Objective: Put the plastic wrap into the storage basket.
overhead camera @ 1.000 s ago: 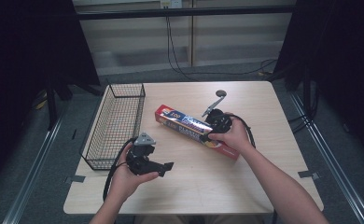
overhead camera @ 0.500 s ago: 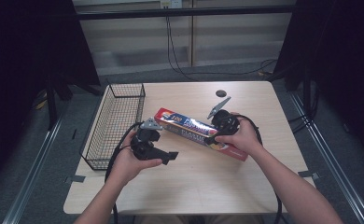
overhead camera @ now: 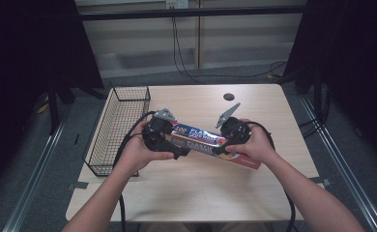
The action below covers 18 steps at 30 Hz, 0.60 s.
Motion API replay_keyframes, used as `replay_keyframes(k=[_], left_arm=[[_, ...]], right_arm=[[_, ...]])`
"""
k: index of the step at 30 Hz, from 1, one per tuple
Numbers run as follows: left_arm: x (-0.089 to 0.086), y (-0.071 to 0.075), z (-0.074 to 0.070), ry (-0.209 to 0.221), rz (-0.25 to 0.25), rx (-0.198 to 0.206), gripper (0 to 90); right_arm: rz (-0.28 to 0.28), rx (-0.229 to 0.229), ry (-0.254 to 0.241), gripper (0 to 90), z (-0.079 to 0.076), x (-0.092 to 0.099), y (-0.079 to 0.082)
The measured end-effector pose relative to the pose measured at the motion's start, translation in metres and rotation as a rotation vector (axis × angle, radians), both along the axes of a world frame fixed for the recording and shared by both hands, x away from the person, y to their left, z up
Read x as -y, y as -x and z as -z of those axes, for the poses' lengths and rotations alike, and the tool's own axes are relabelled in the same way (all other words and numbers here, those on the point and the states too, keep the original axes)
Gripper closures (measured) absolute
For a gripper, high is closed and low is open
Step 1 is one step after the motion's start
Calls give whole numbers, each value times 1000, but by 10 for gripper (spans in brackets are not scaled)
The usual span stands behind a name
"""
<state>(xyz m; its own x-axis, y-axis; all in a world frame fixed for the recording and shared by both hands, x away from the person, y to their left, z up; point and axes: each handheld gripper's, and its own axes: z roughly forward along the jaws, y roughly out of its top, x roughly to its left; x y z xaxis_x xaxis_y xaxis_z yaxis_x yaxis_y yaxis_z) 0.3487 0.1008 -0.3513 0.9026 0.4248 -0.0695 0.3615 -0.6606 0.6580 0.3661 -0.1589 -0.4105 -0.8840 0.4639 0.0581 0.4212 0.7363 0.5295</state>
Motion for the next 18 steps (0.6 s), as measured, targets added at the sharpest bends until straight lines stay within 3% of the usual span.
replay_keyframes(k=[3, 6, 7, 10, 12, 13, 18], left_arm=[[5, -4, -3, -23, 41, 13, 50], [10, -6, -4, -24, 35, 25, 51], [10, -8, -6, -45, 49, 35, 51], [12, -11, -7, -38, 56, 42, 52], [14, -11, -6, -23, 52, 35, 53], [14, -13, -6, -46, 71, 41, 53], [21, -13, -3, -57, 101, 24, 56]], right_arm=[[-10, -4, -4, 441, -1, -1, 3], [-29, -4, -2, 441, -2, -3, 5], [-34, -5, 1, 441, -2, -3, 6], [-51, -3, -3, 441, -3, -5, 8], [-79, 2, -3, 441, -5, -6, 10], [-83, -2, 0, 441, -5, -7, 12], [-113, 1, 4, 441, -5, -10, 14]])
